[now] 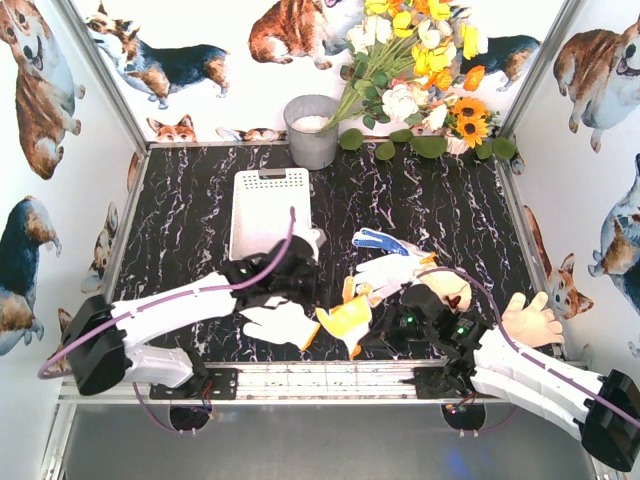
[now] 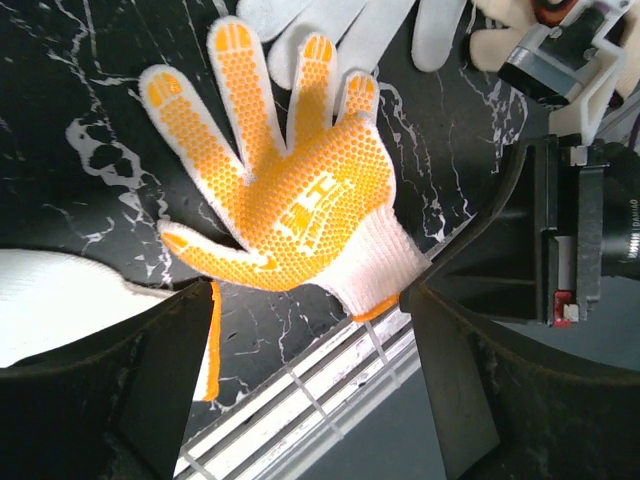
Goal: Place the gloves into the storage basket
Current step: Place the glove at the center of the board.
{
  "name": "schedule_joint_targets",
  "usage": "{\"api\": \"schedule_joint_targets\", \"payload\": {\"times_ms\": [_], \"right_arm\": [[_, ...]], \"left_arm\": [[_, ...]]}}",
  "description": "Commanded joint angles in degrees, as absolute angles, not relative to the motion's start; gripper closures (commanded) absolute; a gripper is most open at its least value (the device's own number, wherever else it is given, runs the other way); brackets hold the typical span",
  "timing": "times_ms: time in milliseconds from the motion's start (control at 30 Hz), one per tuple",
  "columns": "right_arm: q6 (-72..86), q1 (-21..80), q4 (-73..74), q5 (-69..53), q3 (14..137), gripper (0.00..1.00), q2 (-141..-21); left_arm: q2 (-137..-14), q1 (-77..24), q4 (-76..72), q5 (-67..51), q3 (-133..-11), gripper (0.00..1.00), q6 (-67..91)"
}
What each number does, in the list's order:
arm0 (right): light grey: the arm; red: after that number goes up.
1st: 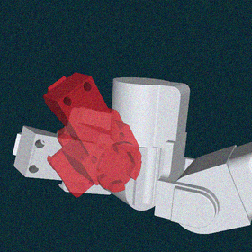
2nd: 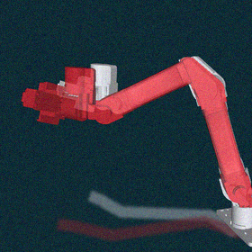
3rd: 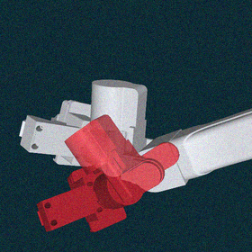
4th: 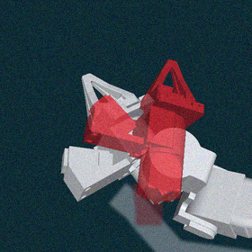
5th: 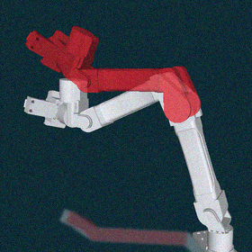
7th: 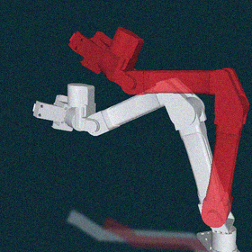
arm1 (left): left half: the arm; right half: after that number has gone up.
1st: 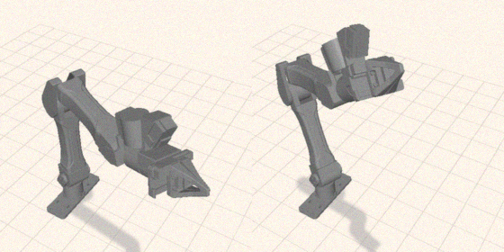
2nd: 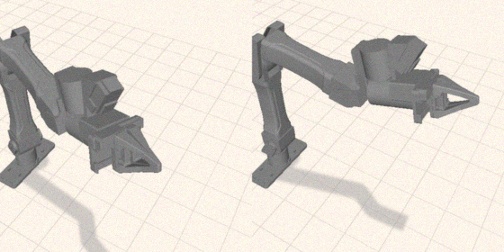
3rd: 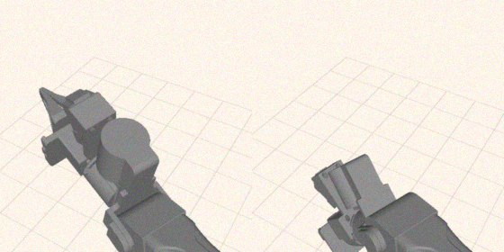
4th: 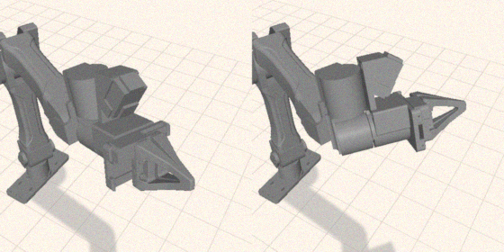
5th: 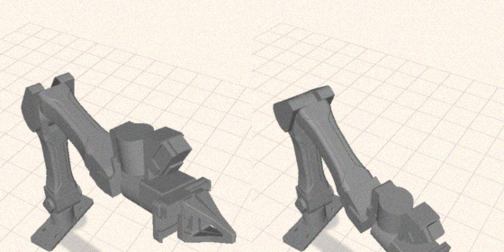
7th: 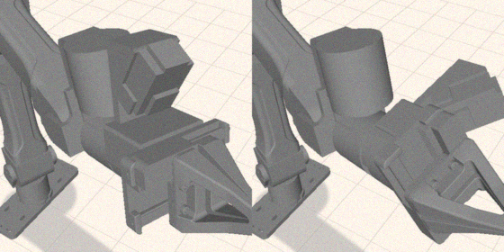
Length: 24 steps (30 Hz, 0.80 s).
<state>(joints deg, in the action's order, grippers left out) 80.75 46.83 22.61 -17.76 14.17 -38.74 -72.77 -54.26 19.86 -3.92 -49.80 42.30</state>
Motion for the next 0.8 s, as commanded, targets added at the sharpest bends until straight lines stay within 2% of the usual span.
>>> {"api": "schedule_joint_targets", "payload": {"times_ms": [0,167,233,400,500,633,767], "right_arm": [[80.79,47.49,26.52,-16.66,14.66,1.00,-39.63],[77.66,50.30,30.26,-15.85,18.53,0.99,-45.92],[75.88,50.70,32.69,-14.53,20.90,0.88,-47.51],[72.44,50.71,41.91,-8.50,28.42,0.53,-47.59],[71.11,50.71,48.74,-3.11,33.54,0.38,-46.56],[72.24,50.25,54.20,5.55,37.05,0.29,-43.50],[72.04,46.13,46.67,2.31,33.81,0.28,-40.31]], "left_arm": [[-76.34,-57.17,12.67,-0.28,-48.87,0.28,44.95],[-77.43,-58.09,11.68,3.03,-48.21,0.31,45.20],[-76.99,-58.08,11.82,4.30,-47.69,0.32,44.89],[-75.91,-58.01,12.75,5.53,-48.17,0.32,44.61],[-75.68,-57.83,13.99,5.68,-49.57,0.32,44.81],[-75.86,-57.36,15.44,4.99,-51.22,0.32,45.04],[-77.33,-57.12,15.18,2.55,-52.62,0.34,45.37]]}}
